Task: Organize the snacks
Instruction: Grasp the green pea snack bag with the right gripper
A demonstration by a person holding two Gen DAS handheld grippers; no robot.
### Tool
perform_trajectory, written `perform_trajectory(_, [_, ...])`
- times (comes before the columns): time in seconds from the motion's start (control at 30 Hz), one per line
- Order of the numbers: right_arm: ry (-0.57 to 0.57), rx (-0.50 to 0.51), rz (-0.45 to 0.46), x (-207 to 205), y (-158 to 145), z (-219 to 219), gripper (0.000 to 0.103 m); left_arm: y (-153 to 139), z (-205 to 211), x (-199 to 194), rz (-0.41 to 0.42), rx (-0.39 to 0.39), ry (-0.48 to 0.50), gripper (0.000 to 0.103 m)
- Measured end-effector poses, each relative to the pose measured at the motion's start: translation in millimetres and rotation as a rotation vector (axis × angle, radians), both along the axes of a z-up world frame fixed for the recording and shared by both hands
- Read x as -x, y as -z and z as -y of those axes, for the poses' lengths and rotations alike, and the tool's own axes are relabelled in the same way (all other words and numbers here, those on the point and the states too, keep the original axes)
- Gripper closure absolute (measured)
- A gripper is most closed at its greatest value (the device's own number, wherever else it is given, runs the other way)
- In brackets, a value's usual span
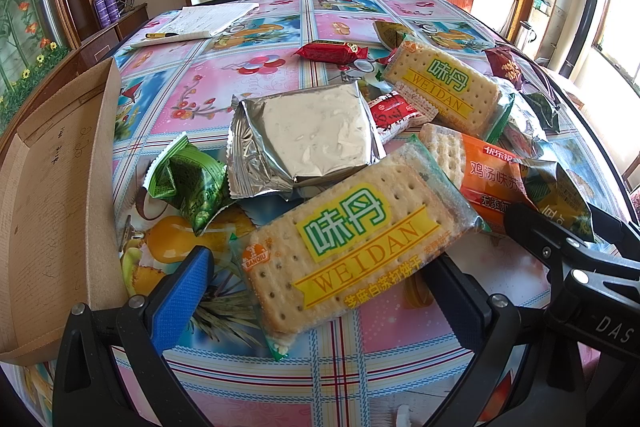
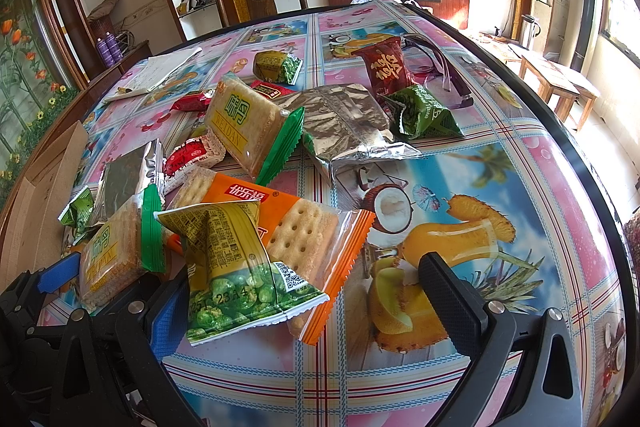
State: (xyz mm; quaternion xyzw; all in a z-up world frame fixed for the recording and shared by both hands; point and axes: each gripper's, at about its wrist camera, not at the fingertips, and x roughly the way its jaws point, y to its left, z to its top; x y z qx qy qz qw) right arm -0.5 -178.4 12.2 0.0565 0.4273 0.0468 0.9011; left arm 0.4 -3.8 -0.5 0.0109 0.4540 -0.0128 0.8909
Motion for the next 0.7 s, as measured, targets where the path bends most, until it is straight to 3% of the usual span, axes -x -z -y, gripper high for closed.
perform_trajectory(0.17, [-0.012,0.000,-0.015,0.0,-0.7,1.8,0.001,0.4,2.2,0.6,0.000,-0.001,0.014,0.000])
perform_trajectory(0.5, [-0.215,-0.034,-0.100,9.8,-4.6,15.7,0.001,-1.2,5.4,-0.5,0.000,-0.001,0.021,0.000])
perform_trajectory(0.6, [-0.264,-0.096,-0.086,23.4,-10.1,22.1,0.001,-1.2,5.4,-0.5,0.000,-0.001,0.021,0.000])
perform_trajectory(0.7, [-0.313,-0.084,-0.038,36.5,-21.1,19.6,0.001,-1.2,5.3,-0.5,0.000,-0.001,0.021,0.000])
